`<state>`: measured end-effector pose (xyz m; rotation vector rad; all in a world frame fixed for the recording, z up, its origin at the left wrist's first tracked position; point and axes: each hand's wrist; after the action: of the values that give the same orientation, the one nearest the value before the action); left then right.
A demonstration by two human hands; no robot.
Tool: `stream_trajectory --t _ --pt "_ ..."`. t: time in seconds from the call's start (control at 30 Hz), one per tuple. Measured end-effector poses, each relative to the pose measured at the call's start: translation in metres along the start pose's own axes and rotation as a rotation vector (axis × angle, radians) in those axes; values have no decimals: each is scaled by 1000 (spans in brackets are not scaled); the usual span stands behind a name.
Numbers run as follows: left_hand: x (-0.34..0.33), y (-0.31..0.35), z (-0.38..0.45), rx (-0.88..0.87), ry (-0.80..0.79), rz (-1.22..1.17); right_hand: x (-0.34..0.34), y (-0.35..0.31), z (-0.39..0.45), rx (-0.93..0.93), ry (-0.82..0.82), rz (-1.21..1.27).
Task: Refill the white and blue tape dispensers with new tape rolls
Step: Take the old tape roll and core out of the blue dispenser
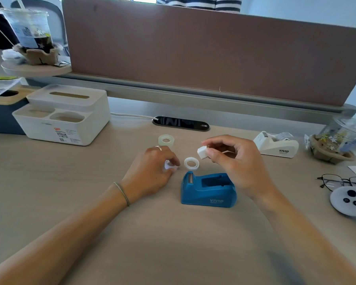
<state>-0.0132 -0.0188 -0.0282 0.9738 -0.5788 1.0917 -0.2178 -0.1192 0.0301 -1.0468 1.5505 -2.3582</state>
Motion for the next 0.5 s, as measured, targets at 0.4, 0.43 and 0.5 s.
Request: stream_trajectory --t 0.4,0.43,0.5 --pt "-9 -38 43 276 -29 134 9 9 7 -63 3 -6" --pt "-11 -38 46 296 -57 160 10 9 8 -63 5 -14" --pt "-15 -38 52 308 -64 196 11 8 7 -62 7 -22"
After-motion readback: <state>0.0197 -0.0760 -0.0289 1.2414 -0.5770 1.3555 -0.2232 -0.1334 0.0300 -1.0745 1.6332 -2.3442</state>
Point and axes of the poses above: each hand's wrist, its own z-axis towards the middle knuckle, its own x-axis out of the back of the hand, y = z × x, and after that the axes turned 10 degrees about -x, right-handed
